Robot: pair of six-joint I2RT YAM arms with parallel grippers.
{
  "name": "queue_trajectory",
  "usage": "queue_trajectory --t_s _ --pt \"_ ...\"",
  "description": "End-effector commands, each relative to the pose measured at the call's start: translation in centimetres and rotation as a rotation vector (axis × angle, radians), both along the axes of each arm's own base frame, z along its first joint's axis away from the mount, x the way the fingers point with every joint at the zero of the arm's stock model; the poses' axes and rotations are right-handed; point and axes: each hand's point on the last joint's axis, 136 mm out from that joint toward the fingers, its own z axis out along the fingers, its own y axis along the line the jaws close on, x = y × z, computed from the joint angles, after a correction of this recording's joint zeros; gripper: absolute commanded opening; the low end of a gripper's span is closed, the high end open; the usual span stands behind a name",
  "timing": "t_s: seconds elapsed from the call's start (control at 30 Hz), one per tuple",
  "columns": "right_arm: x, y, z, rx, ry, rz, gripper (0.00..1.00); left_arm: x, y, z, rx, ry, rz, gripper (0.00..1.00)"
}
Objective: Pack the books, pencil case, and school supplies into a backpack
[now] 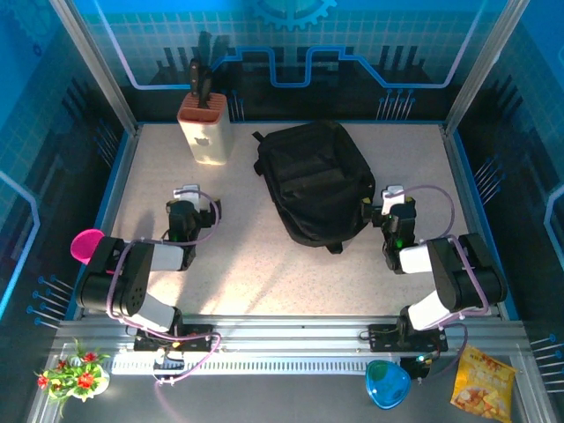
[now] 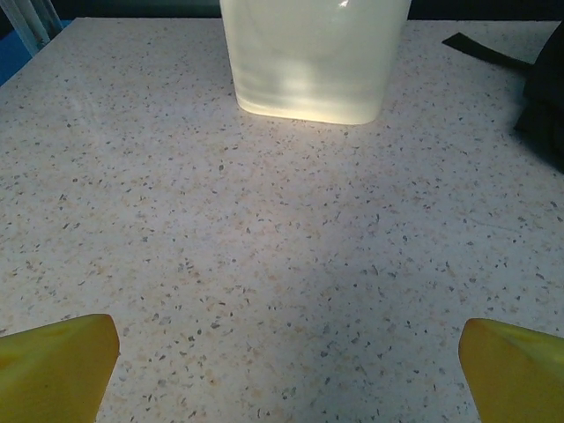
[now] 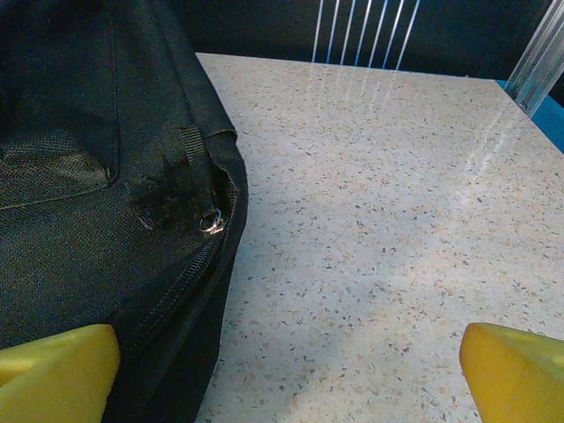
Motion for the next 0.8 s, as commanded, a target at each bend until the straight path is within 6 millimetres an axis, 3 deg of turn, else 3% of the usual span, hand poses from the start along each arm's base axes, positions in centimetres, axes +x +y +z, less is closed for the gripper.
queue_trajectory --t_s 0.0,0.77 --pt "1.34 -0.08 1.25 -0.004 -0.023 -0.005 1.00 1.41 0.64 1.46 -0.027 -0.102 -0.006 0.99" --pt "1.30 -0.15 1.19 0.001 -0.025 -0.002 1.00 1.34 0.37 1.09 -0.054 -0.069 -0.031 0.99"
